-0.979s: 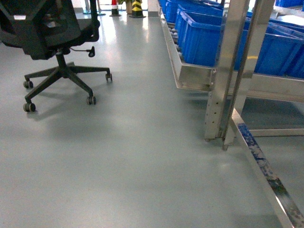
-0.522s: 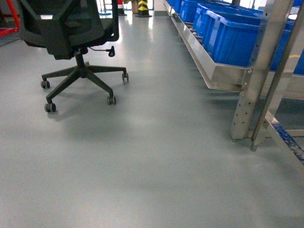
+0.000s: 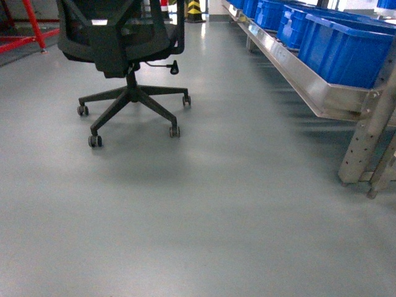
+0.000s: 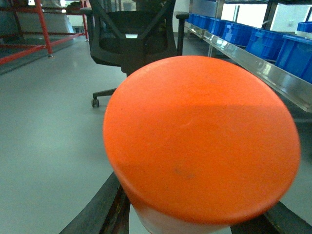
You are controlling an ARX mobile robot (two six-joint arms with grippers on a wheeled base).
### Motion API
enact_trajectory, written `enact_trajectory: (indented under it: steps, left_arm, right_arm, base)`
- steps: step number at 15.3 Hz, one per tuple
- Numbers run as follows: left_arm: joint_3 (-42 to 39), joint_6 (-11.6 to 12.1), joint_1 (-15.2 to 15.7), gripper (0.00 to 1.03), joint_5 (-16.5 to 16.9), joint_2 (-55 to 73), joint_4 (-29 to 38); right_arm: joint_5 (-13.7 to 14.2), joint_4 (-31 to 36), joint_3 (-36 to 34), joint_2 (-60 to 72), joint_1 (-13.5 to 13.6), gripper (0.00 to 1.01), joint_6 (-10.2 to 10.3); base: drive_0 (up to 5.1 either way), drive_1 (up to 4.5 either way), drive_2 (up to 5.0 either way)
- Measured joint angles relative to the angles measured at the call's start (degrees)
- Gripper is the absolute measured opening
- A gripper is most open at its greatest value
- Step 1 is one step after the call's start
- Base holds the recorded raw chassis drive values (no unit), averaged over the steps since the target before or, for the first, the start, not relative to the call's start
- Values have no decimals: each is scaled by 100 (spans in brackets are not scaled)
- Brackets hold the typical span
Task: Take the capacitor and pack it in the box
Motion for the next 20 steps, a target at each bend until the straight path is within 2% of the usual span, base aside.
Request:
enact_trajectory:
  steps: [20]
  left_arm:
    - [0,0,0,44,4,0,2]
  right_arm:
    - [4,-24,0,0,0,98,0]
  base:
    - [-499,246,246]
